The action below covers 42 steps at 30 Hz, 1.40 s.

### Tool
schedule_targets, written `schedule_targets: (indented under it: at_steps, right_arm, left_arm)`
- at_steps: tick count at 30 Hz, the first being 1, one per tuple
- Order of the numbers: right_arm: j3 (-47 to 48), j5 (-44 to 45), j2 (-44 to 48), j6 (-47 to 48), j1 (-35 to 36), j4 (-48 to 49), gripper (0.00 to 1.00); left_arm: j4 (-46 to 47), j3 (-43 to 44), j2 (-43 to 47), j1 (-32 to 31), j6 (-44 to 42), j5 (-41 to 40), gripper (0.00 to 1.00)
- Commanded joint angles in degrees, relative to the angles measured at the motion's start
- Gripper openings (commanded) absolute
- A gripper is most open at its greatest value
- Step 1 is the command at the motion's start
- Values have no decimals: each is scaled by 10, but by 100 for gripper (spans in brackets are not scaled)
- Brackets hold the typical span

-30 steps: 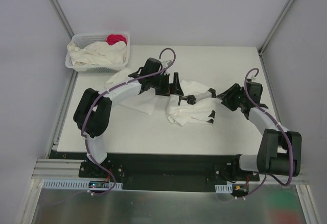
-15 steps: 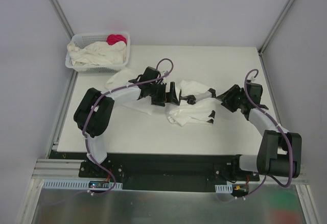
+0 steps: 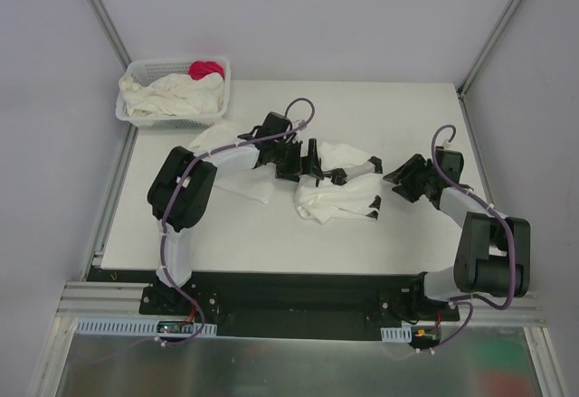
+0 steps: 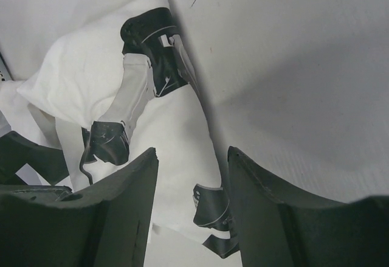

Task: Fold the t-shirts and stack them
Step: Put the neatly folded tshirt into the corner of the board with the left arm

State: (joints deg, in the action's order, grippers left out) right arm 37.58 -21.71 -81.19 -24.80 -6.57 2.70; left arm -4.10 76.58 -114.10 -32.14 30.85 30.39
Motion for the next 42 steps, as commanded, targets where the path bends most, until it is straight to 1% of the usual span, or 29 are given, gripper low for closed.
schedule_targets:
  at_steps: [1,8,12,18,27,32,42]
  right_arm:
    - [4,-5,-10,-1,-6,30,53]
    - [9,-29,-53,-15,-6,56,53]
    - [6,-41,-75,-21,-6,75,53]
    - [8,-53,-92,-29,-4,92,54]
    - [7,-63,-112,-43,7,116,54]
    - [10,-63,-118,-51,21,124,54]
    - [12,-65,-137,-67,65,143,55]
  left_arm:
    - [8,38,-16,5,-4,27,99]
    - [7,66,-45,8,2,43,99]
    - [4,67,-55,9,-1,46,99]
    - [5,63,-69,13,-4,46,99]
    - [5,85,-100,13,4,58,99]
    - [8,96,-111,12,13,67,99]
    - [35,77,-118,-3,27,90,99]
